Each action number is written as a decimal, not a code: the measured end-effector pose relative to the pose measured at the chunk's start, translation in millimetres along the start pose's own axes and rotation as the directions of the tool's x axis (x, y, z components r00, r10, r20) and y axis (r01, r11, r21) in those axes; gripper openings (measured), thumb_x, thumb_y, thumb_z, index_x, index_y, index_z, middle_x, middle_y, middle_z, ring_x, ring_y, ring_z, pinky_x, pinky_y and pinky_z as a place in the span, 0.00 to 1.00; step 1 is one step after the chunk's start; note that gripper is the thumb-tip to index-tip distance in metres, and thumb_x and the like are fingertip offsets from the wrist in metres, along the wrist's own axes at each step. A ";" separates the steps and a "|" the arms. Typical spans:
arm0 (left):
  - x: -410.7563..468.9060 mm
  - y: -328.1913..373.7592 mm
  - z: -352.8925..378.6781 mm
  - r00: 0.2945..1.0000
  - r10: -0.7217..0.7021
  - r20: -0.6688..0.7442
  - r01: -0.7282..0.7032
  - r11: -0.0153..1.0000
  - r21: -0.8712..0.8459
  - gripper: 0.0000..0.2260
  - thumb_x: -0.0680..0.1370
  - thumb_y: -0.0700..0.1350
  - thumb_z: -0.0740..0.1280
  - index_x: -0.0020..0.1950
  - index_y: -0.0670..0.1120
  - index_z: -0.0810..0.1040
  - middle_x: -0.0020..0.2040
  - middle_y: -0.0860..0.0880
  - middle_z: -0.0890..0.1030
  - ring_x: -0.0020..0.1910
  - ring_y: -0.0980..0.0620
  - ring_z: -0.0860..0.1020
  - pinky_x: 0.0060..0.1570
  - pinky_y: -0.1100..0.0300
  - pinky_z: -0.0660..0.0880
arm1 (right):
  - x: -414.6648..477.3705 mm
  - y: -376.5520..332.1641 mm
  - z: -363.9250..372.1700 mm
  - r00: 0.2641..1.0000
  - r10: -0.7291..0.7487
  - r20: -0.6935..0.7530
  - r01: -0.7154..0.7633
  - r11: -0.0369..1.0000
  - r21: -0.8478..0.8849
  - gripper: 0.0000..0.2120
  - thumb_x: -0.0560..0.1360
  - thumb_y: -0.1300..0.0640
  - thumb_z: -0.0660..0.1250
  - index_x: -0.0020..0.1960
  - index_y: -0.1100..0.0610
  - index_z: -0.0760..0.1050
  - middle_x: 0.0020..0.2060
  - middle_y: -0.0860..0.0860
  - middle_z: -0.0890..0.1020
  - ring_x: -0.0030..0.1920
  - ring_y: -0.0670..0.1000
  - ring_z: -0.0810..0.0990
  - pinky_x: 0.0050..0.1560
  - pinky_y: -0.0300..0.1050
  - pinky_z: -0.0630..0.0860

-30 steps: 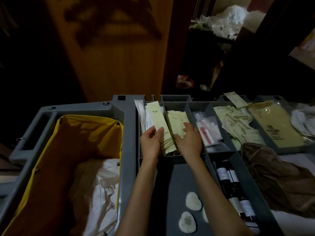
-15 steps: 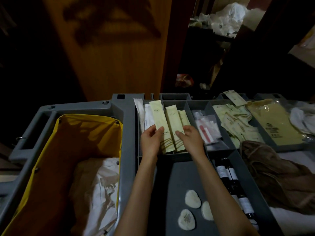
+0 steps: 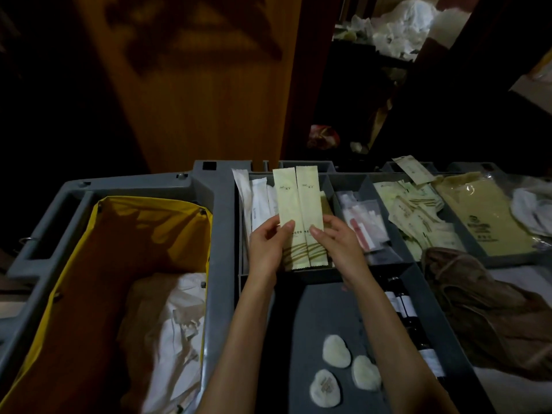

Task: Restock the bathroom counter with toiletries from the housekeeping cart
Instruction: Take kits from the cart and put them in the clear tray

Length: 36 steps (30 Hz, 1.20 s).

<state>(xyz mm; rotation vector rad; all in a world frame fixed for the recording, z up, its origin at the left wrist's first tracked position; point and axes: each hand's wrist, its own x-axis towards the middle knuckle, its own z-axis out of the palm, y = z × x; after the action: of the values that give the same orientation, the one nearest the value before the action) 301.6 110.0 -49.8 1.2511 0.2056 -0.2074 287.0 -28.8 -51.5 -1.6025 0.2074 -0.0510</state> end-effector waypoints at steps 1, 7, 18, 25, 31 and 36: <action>-0.1 0.3 0.3 1.000 0.002 0.002 -0.002 1.000 0.005 0.08 0.78 0.39 0.67 0.56 0.43 0.81 0.48 0.43 0.85 0.48 0.44 0.83 0.49 0.49 0.81 | 0.8 -0.5 0.5 1.000 0.003 0.003 -0.003 1.000 -0.001 0.12 0.77 0.63 0.66 0.61 0.59 0.74 0.43 0.50 0.86 0.45 0.50 0.85 0.43 0.42 0.81; -0.6 -0.8 0.9 0.999 0.046 0.016 -0.047 0.997 0.061 0.09 0.77 0.39 0.68 0.56 0.41 0.81 0.48 0.43 0.85 0.47 0.46 0.84 0.48 0.52 0.81 | 0.2 0.0 -1.0 1.000 0.029 0.007 -0.029 0.999 0.028 0.14 0.77 0.63 0.66 0.63 0.59 0.73 0.47 0.53 0.86 0.48 0.52 0.85 0.48 0.47 0.82; -47.7 -2.2 33.2 0.991 0.054 0.121 -0.073 0.984 0.163 0.06 0.77 0.42 0.69 0.50 0.42 0.82 0.46 0.39 0.82 0.42 0.46 0.80 0.45 0.50 0.77 | -52.0 -22.9 -75.8 0.993 0.071 -0.090 -0.050 0.976 0.213 0.11 0.78 0.63 0.65 0.60 0.58 0.76 0.46 0.53 0.85 0.45 0.50 0.84 0.43 0.43 0.81; -115.3 -35.4 130.8 0.947 -0.049 0.317 -0.015 0.980 0.196 0.08 0.79 0.44 0.65 0.45 0.46 0.83 0.39 0.51 0.84 0.38 0.54 0.82 0.36 0.64 0.77 | -163.1 -24.8 -184.3 0.946 0.088 -0.313 0.005 0.959 0.282 0.09 0.81 0.60 0.59 0.58 0.54 0.76 0.49 0.54 0.86 0.46 0.54 0.85 0.38 0.43 0.81; -189.4 -70.6 221.4 0.802 -0.213 0.557 0.042 0.952 0.304 0.07 0.79 0.42 0.65 0.47 0.45 0.83 0.44 0.47 0.86 0.45 0.48 0.83 0.46 0.55 0.80 | -274.8 -10.1 -259.9 0.801 0.134 -0.584 0.040 0.961 0.274 0.10 0.82 0.60 0.58 0.59 0.56 0.76 0.45 0.53 0.86 0.44 0.53 0.85 0.38 0.43 0.80; -259.9 -106.3 288.7 0.621 -0.342 0.705 0.034 0.911 0.412 0.07 0.79 0.41 0.64 0.50 0.40 0.81 0.46 0.41 0.84 0.45 0.43 0.83 0.44 0.52 0.80 | -367.9 4.5 -309.5 0.618 0.207 -0.759 0.065 0.948 0.311 0.10 0.80 0.60 0.60 0.58 0.57 0.77 0.48 0.59 0.84 0.49 0.61 0.83 0.51 0.57 0.80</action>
<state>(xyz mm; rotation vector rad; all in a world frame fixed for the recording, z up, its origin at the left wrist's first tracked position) 34.7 -185.9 9.0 1.3956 -0.4786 -0.9947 -124.4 -273.5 -7.1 -1.1505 0.9143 -0.7156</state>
